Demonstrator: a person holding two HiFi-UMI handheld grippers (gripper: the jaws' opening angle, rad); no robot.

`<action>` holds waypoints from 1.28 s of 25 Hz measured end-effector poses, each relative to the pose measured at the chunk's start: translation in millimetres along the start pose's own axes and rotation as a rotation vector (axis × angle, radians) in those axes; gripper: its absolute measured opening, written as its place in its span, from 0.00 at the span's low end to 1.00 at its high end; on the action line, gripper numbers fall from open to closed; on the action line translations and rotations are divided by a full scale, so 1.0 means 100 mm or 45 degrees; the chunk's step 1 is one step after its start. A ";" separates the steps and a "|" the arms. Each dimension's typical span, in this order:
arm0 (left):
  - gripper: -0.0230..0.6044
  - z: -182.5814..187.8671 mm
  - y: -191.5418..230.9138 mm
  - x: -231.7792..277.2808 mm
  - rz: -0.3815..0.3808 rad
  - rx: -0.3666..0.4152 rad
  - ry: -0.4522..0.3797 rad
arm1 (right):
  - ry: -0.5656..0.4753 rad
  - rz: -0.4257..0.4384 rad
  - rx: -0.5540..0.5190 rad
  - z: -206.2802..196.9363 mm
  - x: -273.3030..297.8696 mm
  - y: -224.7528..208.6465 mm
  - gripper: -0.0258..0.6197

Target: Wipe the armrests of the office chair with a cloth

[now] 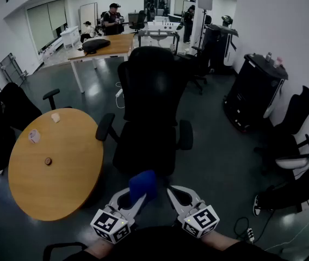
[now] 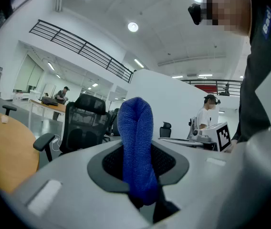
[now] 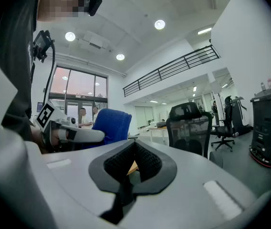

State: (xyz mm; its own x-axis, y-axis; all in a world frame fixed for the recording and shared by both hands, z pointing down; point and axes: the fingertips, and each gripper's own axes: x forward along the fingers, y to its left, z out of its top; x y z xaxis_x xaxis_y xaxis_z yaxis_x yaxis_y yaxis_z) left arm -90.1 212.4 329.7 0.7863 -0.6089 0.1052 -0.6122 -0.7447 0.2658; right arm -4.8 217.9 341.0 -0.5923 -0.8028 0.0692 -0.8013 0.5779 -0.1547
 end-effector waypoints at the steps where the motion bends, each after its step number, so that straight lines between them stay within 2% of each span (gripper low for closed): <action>1: 0.23 -0.01 -0.01 0.00 -0.001 0.000 0.001 | -0.002 0.002 0.001 0.00 0.00 0.00 0.04; 11: 0.23 -0.05 -0.07 0.05 0.001 0.004 0.014 | -0.011 0.016 0.018 -0.05 -0.06 -0.06 0.04; 18: 0.23 -0.07 -0.04 0.06 0.054 0.001 0.033 | -0.014 0.081 0.104 -0.10 -0.05 -0.08 0.04; 24: 0.23 -0.09 0.17 0.02 0.235 0.002 0.038 | 0.035 0.207 0.188 -0.29 0.04 -0.17 0.04; 29: 0.23 -0.09 0.56 -0.13 0.487 -0.011 0.003 | 0.111 0.285 0.258 -0.55 0.15 -0.34 0.04; 32: 0.23 -0.06 0.77 -0.26 0.606 -0.026 -0.020 | 0.175 0.309 0.283 -0.66 0.17 -0.38 0.04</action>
State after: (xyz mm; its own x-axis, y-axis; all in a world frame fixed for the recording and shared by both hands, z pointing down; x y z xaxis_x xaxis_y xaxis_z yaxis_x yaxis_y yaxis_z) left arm -156.8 172.2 353.5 0.4176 -0.8852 0.2053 -0.9021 -0.3768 0.2103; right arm 10.1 191.3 412.7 -0.7808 -0.6103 0.1337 -0.6072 0.6909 -0.3925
